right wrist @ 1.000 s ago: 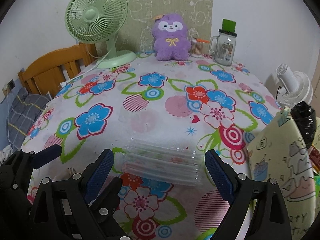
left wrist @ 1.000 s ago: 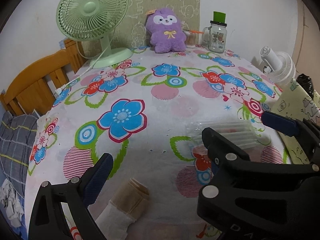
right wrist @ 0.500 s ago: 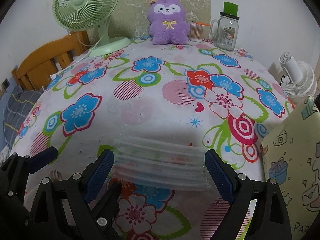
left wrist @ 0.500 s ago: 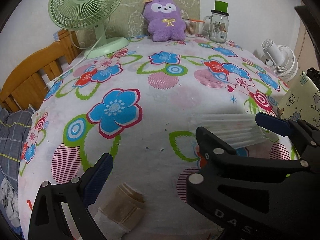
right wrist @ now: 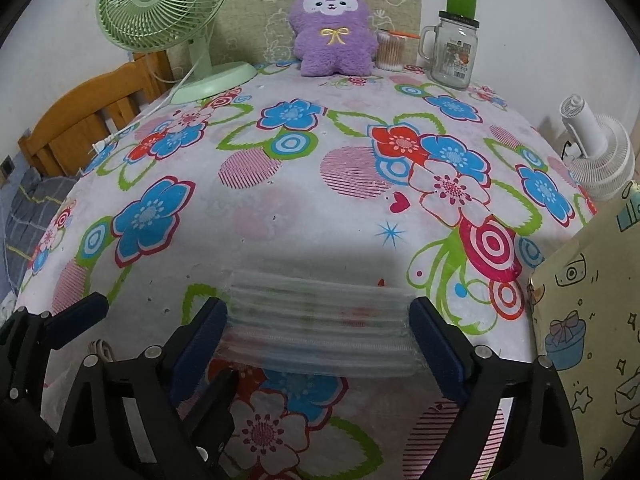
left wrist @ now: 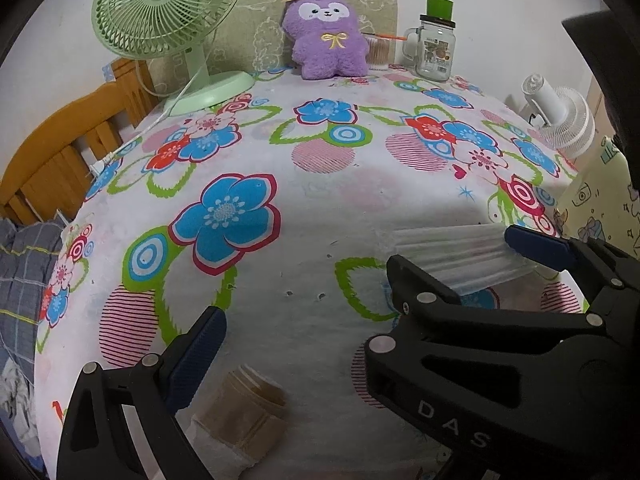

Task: Organize soft objects
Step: 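Grasp the clear plastic bag with the right gripper while the left gripper grasps the white-and-beige roll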

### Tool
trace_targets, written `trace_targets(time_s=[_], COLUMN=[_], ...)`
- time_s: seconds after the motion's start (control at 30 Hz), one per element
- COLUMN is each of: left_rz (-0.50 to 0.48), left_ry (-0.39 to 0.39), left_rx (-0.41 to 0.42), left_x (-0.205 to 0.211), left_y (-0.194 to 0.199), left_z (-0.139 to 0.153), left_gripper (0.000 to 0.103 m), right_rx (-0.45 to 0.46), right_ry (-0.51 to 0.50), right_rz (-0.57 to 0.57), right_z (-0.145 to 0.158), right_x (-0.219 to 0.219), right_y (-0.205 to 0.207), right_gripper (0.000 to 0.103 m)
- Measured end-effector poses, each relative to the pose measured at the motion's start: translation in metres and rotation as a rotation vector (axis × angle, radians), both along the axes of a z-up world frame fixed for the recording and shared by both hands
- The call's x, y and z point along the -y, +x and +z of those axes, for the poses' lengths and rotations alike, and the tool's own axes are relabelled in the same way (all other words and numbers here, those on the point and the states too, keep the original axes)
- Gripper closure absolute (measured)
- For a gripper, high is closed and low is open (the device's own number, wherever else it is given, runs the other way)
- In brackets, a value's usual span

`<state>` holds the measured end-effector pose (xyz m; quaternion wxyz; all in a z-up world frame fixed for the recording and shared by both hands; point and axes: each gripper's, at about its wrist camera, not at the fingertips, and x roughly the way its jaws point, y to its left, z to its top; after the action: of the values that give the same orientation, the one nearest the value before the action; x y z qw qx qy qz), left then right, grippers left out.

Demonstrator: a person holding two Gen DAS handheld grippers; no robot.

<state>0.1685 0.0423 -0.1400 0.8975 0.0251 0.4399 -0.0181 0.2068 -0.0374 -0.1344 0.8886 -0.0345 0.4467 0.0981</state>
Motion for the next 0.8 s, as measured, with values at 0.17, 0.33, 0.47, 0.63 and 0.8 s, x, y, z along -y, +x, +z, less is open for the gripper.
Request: trace_targets(time_s=[0.17,0.33,0.47,0.63,0.8], left_rz=[-0.003,0.008,0.017,0.027,0.035], left_ry=[0.005,0.004,0.007,0.005,-0.001], left_rx=[0.0,0.002,0.01,0.025,0.037], left_x=[0.001,0.001,-0.001,-0.006,-0.012], left_y=[-0.006,-0.014,-0.021,-0.029,-0.038], left_z=[0.001,0.001,0.003,0.007,0.009], left_gripper=[0.004,0.004,0.004,0.004,0.004], right_rx=[0.006,0.014,0.021,0.036,0.052], right_ry=[0.009,0.017,0.022,0.022,0.016], right_rz=[0.006,0.013,0.018,0.023,0.034], right_z=[0.001,0.004,0.007,0.012,0.017], right_x=[0.001,0.0,0.0,-0.003,-0.009], right_y=[-0.007,-0.017,-0.024,-0.033,-0.043], right_gripper=[0.013,0.013,0.013,0.013,0.013])
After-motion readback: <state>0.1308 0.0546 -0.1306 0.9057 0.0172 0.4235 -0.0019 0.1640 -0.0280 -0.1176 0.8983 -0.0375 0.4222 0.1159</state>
